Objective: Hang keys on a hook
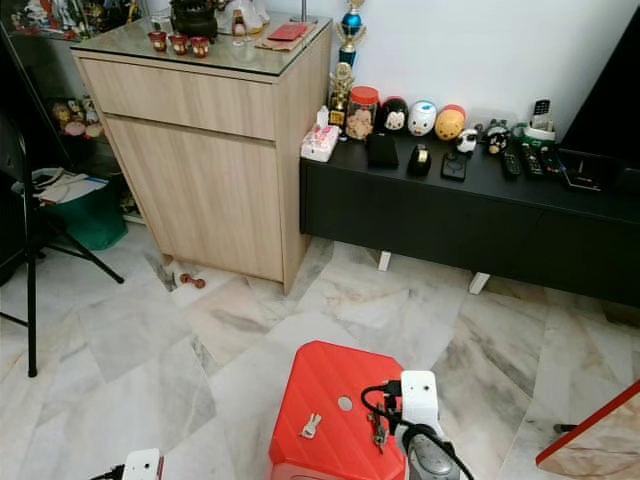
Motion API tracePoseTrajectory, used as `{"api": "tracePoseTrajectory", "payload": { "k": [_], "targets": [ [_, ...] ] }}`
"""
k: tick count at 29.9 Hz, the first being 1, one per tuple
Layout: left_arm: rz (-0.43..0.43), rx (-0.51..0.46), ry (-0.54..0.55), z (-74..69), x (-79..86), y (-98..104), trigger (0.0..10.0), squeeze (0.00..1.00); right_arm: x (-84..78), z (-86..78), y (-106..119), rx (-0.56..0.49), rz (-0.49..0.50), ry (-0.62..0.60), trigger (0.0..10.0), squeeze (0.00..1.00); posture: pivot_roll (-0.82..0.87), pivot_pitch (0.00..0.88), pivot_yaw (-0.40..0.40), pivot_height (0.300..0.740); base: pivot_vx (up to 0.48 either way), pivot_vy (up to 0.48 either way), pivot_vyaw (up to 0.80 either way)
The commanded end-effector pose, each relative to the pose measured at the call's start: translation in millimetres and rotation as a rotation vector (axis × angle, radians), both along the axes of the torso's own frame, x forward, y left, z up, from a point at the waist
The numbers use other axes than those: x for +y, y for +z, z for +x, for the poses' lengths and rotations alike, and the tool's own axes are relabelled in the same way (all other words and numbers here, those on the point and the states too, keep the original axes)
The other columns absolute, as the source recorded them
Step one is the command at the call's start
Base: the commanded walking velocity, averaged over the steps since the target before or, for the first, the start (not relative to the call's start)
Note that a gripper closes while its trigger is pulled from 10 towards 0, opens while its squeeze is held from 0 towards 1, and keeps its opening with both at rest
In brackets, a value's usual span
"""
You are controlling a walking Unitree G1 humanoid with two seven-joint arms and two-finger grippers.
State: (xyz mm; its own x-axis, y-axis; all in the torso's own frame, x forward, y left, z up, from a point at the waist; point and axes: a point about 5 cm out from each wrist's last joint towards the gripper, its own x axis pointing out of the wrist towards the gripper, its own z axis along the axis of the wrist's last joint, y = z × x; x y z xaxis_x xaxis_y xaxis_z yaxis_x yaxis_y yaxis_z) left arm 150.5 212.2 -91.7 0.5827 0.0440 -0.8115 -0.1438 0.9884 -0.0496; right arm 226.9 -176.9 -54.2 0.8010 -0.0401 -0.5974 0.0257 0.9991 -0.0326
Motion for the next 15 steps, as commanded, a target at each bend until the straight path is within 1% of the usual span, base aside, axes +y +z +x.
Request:
{"api": "tracePoseTrajectory", "payload": {
  "k": [1, 4, 6, 7, 9, 12, 14, 15],
  "targets": [
    [0.001, 0.038, -0.012, -8.3, 0.6, -3, 10.0, 0.0, -2.9, -1.9, -1, 0.003, 0.0, -0.017, 10.0, 0.0, 0.08, 0.0, -0.093, 0.69, 0.0, 0.0, 0.0],
    [0.001, 0.044, -0.014, -10.7, 2.2, -4, 10.0, 0.0, -2.5, -1.6, 0, -0.003, 0.011, -0.013, 10.0, 0.0, 0.08, 0.0, -0.092, 0.69, 0.0, 0.0, 0.0],
    [0.001, 0.046, -0.012, -11.6, 2.8, -4, 10.0, 0.0, -2.6, -1.4, 0, -0.003, -0.002, -0.003, 10.0, 0.0, 0.08, 0.0, -0.092, 0.69, 0.0, 0.0, 0.0],
    [0.001, 0.048, -0.013, -12.4, 3.2, -4, 10.0, 0.0, -2.5, -1.8, 0, -0.006, 0.018, -0.018, 10.0, 0.0, 0.08, 0.0, -0.092, 0.69, 0.0, 0.0, 0.0],
    [0.001, 0.048, -0.011, -12.9, 3.5, -4, 10.0, 0.0, -2.6, -1.9, -1, -0.005, 0.022, -0.024, 10.0, 0.0, 0.08, 0.0, -0.091, 0.69, 0.0, 0.0, 0.0],
    [-0.001, 0.05, -0.01, -14.0, 3.3, -5, 10.0, 0.0, -2.1, -2.2, -2, 0.017, 0.013, 0.001, 10.0, 0.0, 0.08, 0.0, -0.092, 0.69, 0.0, 0.0, 0.0],
    [-0.001, 0.051, -0.009, -14.5, 2.8, -5, 10.0, 0.0, -1.9, -2.1, -2, 0.018, 0.018, 0.001, 10.0, 0.0, 0.08, 0.0, -0.092, 0.675, 0.0, 0.0, 0.0],
    [-0.002, 0.052, -0.01, -14.8, 2.3, -5, 10.0, 0.0, 3.9, 12.6, 8, -0.04, 0.024, 0.007, 10.0, 0.0, 0.08, 0.0, -0.091, 0.67, 0.0, 0.0, 0.0]
  ]
}}
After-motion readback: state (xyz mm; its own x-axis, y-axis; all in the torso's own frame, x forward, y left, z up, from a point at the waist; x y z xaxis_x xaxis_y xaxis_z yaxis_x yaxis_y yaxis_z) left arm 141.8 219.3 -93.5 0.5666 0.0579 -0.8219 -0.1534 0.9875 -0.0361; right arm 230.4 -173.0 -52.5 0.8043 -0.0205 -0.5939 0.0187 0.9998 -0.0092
